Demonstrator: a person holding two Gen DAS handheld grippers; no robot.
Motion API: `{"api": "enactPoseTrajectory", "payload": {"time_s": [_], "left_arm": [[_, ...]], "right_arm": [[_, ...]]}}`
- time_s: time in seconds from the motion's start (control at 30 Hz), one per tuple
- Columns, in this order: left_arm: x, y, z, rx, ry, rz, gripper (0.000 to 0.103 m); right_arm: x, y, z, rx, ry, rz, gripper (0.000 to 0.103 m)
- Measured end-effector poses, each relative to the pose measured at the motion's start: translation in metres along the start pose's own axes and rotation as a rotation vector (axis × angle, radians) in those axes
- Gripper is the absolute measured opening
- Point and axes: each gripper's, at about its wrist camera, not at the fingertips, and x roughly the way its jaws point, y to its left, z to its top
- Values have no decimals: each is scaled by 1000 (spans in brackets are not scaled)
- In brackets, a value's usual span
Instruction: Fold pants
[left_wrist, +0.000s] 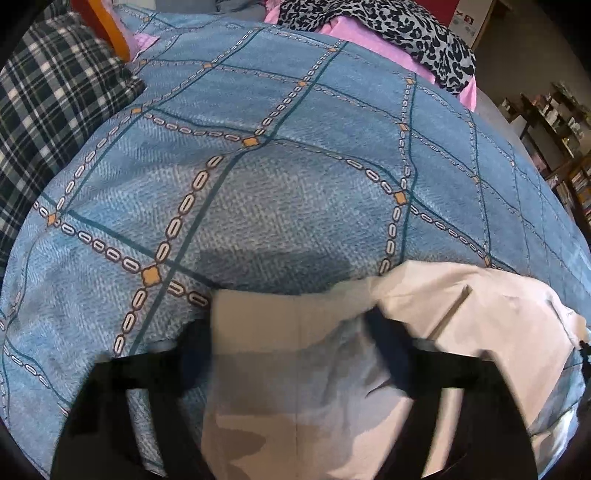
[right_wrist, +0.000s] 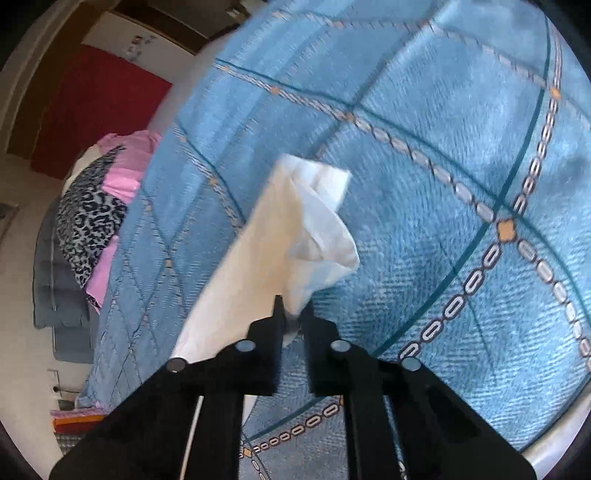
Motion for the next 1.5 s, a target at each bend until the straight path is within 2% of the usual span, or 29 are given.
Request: {"api": "enactPoseTrajectory", "payload": {"time_s": [0.17,0.27,0.43,0.6,0.73,0.97,1.07,1.17,1.4,1.5], "left_arm": [[-22,-2,-4,12,-55,-47,49],[-41,-6,-11,23,-85,-72,36],[-87,-11,-31,54,-172,-94,35],[-139,-18,-60,106,-260,-110,35],[-180,-14,-97,140,-326,-134,35],[-222,15,-170,141,-377,-148,35],[-233,29,-200,124,-406,-152,35],[-238,40,-229,133,-428,-153,36],[-228,57,-270,137,-386,-155,37],[-228,61,-284,148,-384,-153,42]], "right_arm": [[-44,22,3,-143,-120,-4,5],[-67,26,4,-169,-164,4,5],[-104,22,1,-189,-219,12,5],[-133,-2,-9,-175,-240,9,5],[-154,-30,-21,-144,-245,7,5],[-203,-86,-58,-111,-253,12,5],[-228,-115,-84,-81,-254,38,5],[-238,-136,-106,-84,-248,14,5],[-236,-184,-142,-47,-197,-36,5],[-233,-194,-150,-54,-189,-56,5]]}}
